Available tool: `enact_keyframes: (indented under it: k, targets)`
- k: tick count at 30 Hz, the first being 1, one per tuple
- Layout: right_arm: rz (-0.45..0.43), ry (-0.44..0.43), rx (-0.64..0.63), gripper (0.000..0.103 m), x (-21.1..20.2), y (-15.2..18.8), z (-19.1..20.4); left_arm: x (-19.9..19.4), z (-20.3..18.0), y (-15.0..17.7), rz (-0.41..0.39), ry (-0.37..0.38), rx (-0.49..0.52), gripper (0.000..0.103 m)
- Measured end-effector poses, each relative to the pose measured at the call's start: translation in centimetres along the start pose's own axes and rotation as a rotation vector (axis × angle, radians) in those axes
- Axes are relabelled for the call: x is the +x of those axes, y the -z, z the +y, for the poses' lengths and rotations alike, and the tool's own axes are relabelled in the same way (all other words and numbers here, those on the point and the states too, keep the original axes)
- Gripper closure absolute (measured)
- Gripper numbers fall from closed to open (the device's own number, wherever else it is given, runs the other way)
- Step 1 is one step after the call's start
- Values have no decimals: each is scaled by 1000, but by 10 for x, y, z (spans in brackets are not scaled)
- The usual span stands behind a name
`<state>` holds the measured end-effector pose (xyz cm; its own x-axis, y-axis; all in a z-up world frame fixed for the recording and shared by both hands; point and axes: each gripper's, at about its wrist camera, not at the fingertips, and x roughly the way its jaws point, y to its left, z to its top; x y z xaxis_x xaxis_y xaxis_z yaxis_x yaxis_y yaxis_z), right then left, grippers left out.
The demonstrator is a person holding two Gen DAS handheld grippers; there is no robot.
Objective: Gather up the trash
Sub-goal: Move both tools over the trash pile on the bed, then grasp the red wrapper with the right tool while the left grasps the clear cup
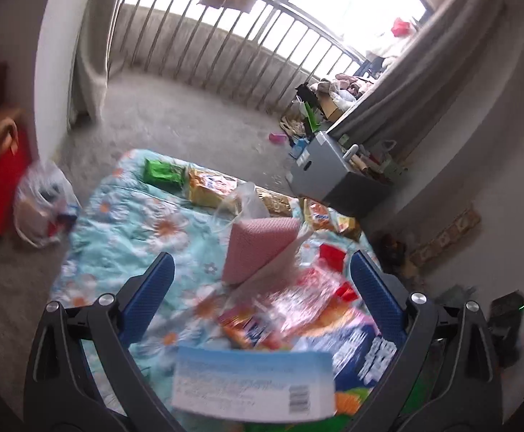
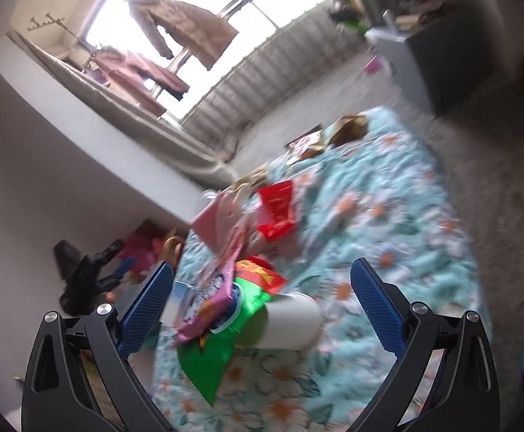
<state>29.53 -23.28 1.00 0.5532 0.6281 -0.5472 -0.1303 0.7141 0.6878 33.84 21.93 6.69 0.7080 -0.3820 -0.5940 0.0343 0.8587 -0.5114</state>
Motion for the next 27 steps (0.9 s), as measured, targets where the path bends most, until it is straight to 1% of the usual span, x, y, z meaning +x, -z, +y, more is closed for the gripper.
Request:
enact_keyframes:
  k: [2, 3, 5, 6, 7, 8, 9, 11, 12, 13, 14, 16, 18, 19, 21, 23, 26, 27]
  targets:
    - [58, -36, 27, 9, 26, -15, -3, 23, 5, -16, 39, 30, -20, 9]
    - [81, -47, 52, 11, 38, -22, -7, 31, 6, -21, 54, 40, -24, 9]
    - [135, -82, 105, 14, 66, -34, -15, 55, 8, -33, 110, 80, -23, 9]
    - [161, -99, 142, 17, 83, -41, -22, 69, 9, -39, 138, 91, -25, 9]
    - [174, -101, 165, 18, 94, -44, -25, 80, 9, -42, 167, 103, -21, 9]
    - [203, -105, 190, 18, 110, -49, -32, 89, 9, -43, 179, 94, -16, 14]
    - [222, -97, 217, 21, 125, -53, -39, 99, 12, -46, 180, 65, -18, 25]
    - [252, -73, 253, 22, 144, -57, -47, 119, 15, -50, 217, 62, -15, 28]
    - [266, -68, 264, 24, 154, -59, -51, 130, 17, -50, 250, 66, -15, 32]
    - [280, -51, 277, 26, 166, -60, -56, 140, 20, -50, 270, 59, -23, 36]
    - [290, -35, 282, 27, 174, -60, -60, 144, 22, -48, 278, 52, -35, 44]
    - [317, -26, 290, 31, 193, -61, -64, 157, 26, -46, 316, 79, -64, 48]
    - [348, -32, 300, 35, 209, -59, -68, 166, 24, -42, 345, 99, -50, 52]
    - [359, -30, 302, 38, 213, -58, -69, 167, 24, -41, 350, 99, -41, 53]
    - [380, -22, 300, 41, 226, -55, -70, 171, 23, -39, 364, 102, -36, 63]
    - [384, -19, 294, 44, 232, -55, -69, 172, 23, -38, 368, 112, -47, 69]
    - [380, -23, 292, 56, 233, -56, -71, 171, 24, -37, 360, 120, -49, 80]
    - [381, -25, 292, 63, 232, -56, -72, 171, 25, -37, 360, 122, -47, 84]
